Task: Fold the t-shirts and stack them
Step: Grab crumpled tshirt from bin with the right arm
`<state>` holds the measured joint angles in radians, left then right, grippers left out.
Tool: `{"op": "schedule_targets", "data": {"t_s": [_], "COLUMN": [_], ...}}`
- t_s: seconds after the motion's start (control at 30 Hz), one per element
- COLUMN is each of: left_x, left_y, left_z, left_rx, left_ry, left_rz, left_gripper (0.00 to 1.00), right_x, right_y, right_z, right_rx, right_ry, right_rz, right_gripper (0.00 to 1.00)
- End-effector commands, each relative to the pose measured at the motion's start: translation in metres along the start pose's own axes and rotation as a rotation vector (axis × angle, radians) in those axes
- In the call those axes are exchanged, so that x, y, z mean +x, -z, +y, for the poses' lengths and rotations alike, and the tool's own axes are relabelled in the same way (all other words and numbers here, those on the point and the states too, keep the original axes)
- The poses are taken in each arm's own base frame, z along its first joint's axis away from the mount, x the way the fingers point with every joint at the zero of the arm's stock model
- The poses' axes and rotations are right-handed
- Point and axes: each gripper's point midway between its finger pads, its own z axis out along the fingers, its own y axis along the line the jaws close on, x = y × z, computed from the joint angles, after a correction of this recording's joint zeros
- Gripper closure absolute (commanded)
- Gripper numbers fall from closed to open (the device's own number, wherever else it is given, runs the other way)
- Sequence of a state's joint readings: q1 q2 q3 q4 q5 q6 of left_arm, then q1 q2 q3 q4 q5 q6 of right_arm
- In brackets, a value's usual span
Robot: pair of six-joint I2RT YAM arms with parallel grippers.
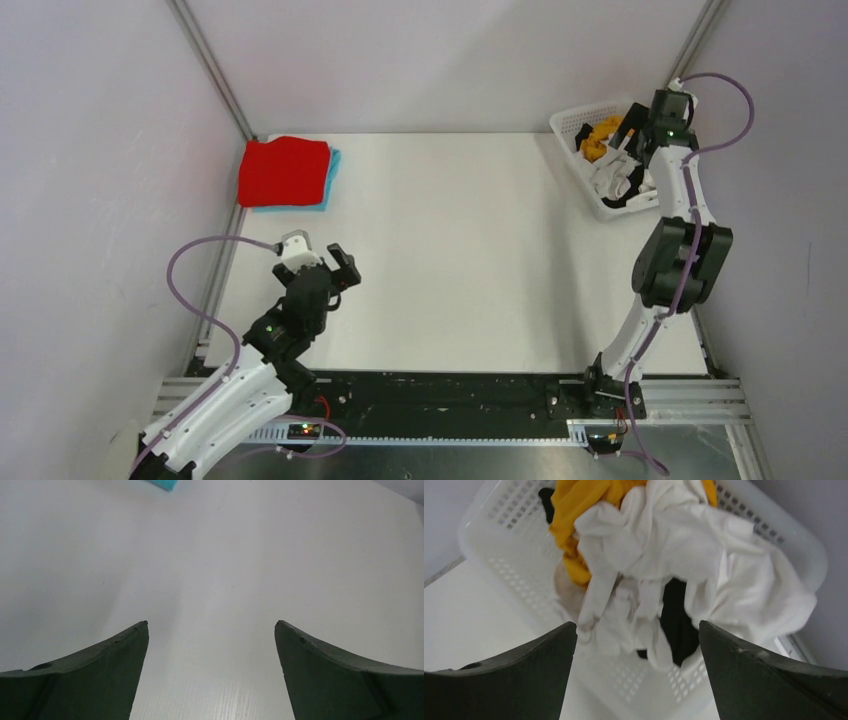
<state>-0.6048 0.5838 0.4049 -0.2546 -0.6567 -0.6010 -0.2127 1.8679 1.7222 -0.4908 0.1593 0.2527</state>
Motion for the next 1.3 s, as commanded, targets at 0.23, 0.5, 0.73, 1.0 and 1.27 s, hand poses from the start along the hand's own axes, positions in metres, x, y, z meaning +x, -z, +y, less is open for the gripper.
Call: {"op": "schedule_targets", "data": {"t_s": [0.23, 0.5, 0.73, 1.0, 1.27], "left_x": [-0.023, -0.019, -0.016, -0.016, -0.016], "left_y": [-0.003, -0.007, -0.011, -0.012, -0.012], "left_z": [0.000, -0.002, -0.006, -0.006, -0.008], "left_rx": [-0.044, -0.055, -0.059, -0.067, -0.059], "left_ry": [0.029, 0.019, 0.003, 0.001, -0.001], "left_rz": [-0.076, -0.060, -0.038, -0.037, -0.031], "left_gripper": [0.00, 0.00, 0.00, 0.00, 0.02], "right_x": [-0.029, -0.031, -0.036, -0.025, -0.040], "right_y": [-0.051, -0.089, -0.100, -0.108, -0.102], "right_z": [-0.049, -0.054, -0.074, -0.079, -0.046], "right_rx": [0.163, 0.139, 0.214, 0.110, -0.074], "right_ry": [0.036, 0.001, -0.054, -0.079, -0.055], "right_rz": [-0.015, -0.038, -0.049, -0.009, -0.034], "right_gripper": [0.05, 0.14, 0.17, 0.35, 0.97]}}
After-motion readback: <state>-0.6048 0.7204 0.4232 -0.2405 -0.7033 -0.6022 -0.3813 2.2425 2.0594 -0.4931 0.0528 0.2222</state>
